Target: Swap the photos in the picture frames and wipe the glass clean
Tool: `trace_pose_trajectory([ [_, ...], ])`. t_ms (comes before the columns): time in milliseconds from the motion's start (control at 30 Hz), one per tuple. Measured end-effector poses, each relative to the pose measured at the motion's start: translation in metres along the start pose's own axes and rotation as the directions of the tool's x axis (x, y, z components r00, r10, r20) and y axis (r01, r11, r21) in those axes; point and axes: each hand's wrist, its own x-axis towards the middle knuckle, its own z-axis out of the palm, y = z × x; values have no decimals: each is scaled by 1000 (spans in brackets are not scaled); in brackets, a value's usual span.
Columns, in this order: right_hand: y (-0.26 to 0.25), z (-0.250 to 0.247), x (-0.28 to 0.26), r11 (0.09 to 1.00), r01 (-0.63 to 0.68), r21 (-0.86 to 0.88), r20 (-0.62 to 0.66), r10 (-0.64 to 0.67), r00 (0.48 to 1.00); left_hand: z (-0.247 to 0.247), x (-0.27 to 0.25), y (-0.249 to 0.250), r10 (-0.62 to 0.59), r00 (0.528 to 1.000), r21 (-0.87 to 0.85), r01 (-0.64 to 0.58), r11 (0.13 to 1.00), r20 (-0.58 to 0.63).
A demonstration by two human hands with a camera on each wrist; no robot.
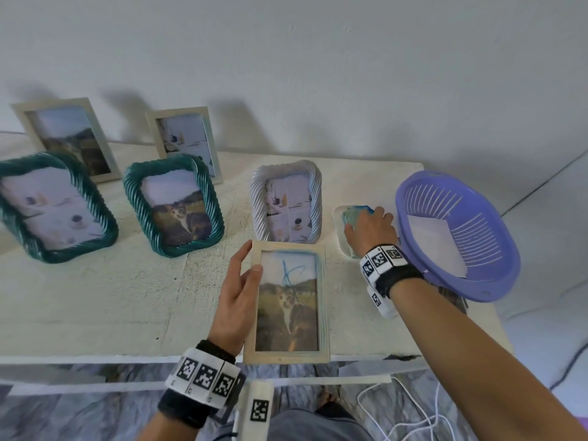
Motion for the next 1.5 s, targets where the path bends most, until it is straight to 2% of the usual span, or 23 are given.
trace_pose_trajectory([
  [133,-1,12,8,997,-70,19,3,70,998,-3,1,-1,6,1000,4,-6,1000,14],
  [233,-1,18,12,998,-63,18,-33,63,997,-6,3,-1,33,999,21,-33,999,5],
  [500,9,22,21,998,-45,52,-32,47,998,-11,6,-7,94,996,22,-94,995,-10],
  [600,11,10,16,983,-4,183,-69,17,997,-9,7,-6,142,989,14,-141,990,-31],
  [733,5,-13,-22,856,156,492,-243,-37,969,-6,9,2,165,986,24,-165,986,-33],
  [833,-13,-35,-75,730,325,601,-337,-137,931,-6,10,6,159,986,8,-159,987,-57],
  [900,-26,-41,-109,696,424,579,-359,-250,899,-5,10,9,178,982,11,-178,984,-55],
  [1000,-45,-31,-138,772,498,396,-365,-366,856,-2,9,10,194,981,9,-194,981,-29],
  [1100,-61,-20,-148,836,458,301,-377,-337,863,2,7,10,259,965,115,-252,961,-48],
  [1167,-68,-17,-151,798,466,382,-396,-314,863,3,8,7,275,959,148,-263,953,-66],
  [1233,-71,-16,-154,711,518,475,-414,-339,845,3,8,11,297,953,182,-283,942,-54],
  [1333,-67,-20,-164,611,634,474,-381,-507,773,1,7,18,291,956,149,-283,947,-30],
  [1367,-63,-22,-167,601,667,440,-353,-567,744,-1,7,18,279,960,118,-273,955,-34],
  [1433,-54,-24,-166,641,703,309,-295,-638,711,-3,3,19,253,966,91,-248,964,-48],
  [1500,-50,-25,-157,711,675,199,-275,-621,734,-5,1,15,237,969,95,-230,968,-67],
])
